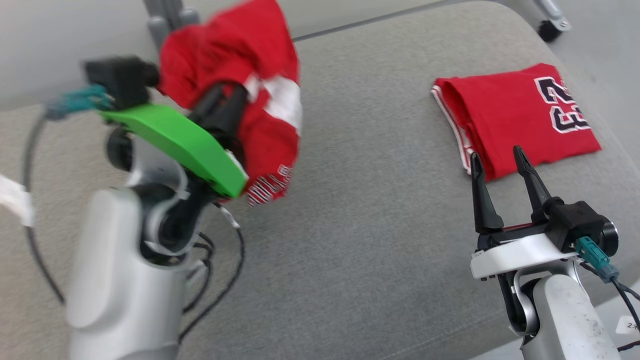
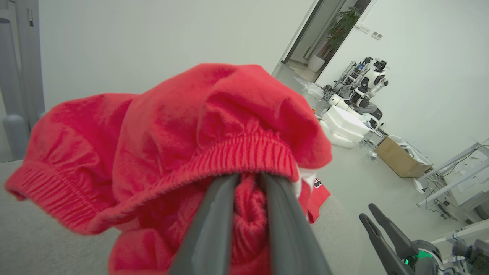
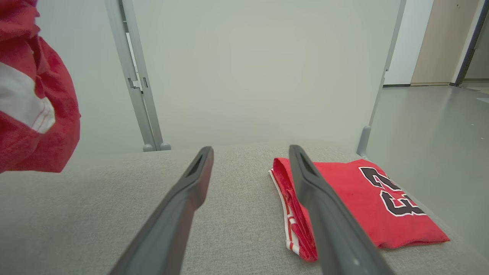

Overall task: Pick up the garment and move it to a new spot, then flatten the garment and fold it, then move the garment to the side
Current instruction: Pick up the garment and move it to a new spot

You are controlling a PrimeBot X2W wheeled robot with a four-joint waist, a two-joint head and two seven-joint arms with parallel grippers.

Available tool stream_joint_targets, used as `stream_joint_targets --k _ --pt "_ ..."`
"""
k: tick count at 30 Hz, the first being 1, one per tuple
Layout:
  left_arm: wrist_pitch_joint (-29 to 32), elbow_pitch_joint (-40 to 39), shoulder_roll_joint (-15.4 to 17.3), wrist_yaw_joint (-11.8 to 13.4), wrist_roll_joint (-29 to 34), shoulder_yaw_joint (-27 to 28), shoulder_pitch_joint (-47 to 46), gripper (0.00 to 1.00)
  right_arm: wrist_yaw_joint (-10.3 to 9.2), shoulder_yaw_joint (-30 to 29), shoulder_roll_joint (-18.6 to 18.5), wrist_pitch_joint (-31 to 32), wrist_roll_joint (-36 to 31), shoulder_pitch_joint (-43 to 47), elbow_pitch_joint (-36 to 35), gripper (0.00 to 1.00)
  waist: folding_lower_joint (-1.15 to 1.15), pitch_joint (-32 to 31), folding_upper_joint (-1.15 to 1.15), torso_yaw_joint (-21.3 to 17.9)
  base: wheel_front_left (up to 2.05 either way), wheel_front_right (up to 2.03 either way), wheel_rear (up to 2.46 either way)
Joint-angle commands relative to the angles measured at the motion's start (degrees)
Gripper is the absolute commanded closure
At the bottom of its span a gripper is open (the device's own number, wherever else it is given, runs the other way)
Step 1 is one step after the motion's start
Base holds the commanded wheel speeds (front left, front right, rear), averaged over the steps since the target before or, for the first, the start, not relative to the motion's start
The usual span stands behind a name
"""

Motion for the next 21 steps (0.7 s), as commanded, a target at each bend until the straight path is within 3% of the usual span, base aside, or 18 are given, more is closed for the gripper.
stream_joint_targets --k 1,8,9,10,15,21 --pt "-2.0 2.1 -0.2 -0.4 0.8 -1.0 0.9 1.0 -0.12 0.2 0.0 -0.2 0.4 0.3 -0.2 0.0 0.0 2.7 0.0 -4.8 0.0 0.0 0.0" --pt "-13.3 20.5 -0.7 -1.0 9.5 -7.8 2.6 1.0 -0.12 0.9 0.0 -0.2 1.8 0.2 -0.3 0.0 0.0 4.7 0.0 -8.0 0.0 0.0 0.0" --pt "-14.4 22.8 -0.7 -1.2 9.7 -8.5 2.6 0.74 -0.12 0.8 0.0 -0.2 1.9 0.3 -0.3 0.0 0.0 4.8 0.0 -8.1 0.0 0.0 0.0" --pt "-15.9 25.3 -0.8 -1.3 10.4 -9.2 2.6 0.0 -0.12 0.6 0.0 -0.2 1.9 0.5 -0.3 0.0 0.0 4.8 0.0 -8.0 0.0 0.0 0.0" --pt "-21.5 33.4 -1.2 -1.6 11.4 -11.9 2.0 0.0 -0.12 -0.6 0.0 -0.2 0.8 1.1 -0.3 0.0 0.0 3.9 0.0 -5.1 0.0 0.0 0.0" --pt "-28.2 34.3 -1.4 -2.0 9.4 -13.0 3.5 0.0 -0.12 -2.6 0.0 -0.2 -0.9 2.0 -0.8 0.0 0.0 1.7 0.0 1.2 0.0 0.0 0.0"
